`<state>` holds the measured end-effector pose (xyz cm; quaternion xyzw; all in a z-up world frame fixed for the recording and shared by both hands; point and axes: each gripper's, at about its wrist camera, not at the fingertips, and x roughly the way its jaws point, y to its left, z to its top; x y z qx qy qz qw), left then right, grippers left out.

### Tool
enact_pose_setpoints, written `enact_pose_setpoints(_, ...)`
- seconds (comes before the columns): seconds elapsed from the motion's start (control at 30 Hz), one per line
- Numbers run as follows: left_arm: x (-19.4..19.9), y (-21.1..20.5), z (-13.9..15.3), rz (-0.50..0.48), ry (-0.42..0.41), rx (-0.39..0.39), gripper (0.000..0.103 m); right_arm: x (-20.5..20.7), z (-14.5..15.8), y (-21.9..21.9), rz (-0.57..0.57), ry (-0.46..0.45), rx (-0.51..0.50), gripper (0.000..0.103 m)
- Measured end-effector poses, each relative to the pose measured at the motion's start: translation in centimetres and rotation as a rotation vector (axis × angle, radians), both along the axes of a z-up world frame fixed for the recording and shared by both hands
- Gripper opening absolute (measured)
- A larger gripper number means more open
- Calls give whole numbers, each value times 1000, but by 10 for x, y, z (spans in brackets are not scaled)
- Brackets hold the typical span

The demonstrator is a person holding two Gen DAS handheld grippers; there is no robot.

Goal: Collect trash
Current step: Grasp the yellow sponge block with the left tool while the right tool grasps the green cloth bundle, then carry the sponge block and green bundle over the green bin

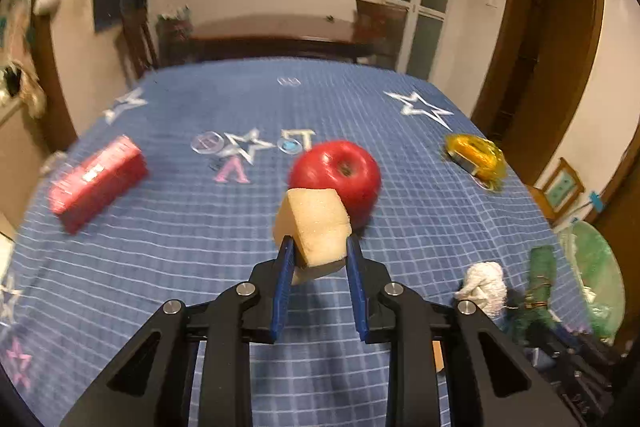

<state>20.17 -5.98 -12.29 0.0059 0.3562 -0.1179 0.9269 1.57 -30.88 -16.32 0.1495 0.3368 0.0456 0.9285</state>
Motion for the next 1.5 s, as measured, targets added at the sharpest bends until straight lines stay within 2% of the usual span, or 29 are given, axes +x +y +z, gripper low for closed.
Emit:
enact_pose_setpoints(0.37, -30, 0, 22, 39, -105, 73, 27, -25, 30, 13, -4, -100, -93, 10)
enact_pose_setpoints(0.7, -64, -38, 53, -27, -222, 113, 27, -49, 59, -12, -76, -172, -133, 10)
enact_pose_setpoints(0.9, -80, -76, 73, -101, -278, 117, 27, -65, 80, -44, -154, -212, -174, 10)
enact_pose_setpoints(1.1, -96, -132, 86, -229, -305, 122, 27, -87, 97, -89, -254, -223, -209, 10)
enact_pose_setpoints(1.5, -124, -267, 82, -498, -298, 156, 27, -113, 99, -174, -431, -138, -245, 10)
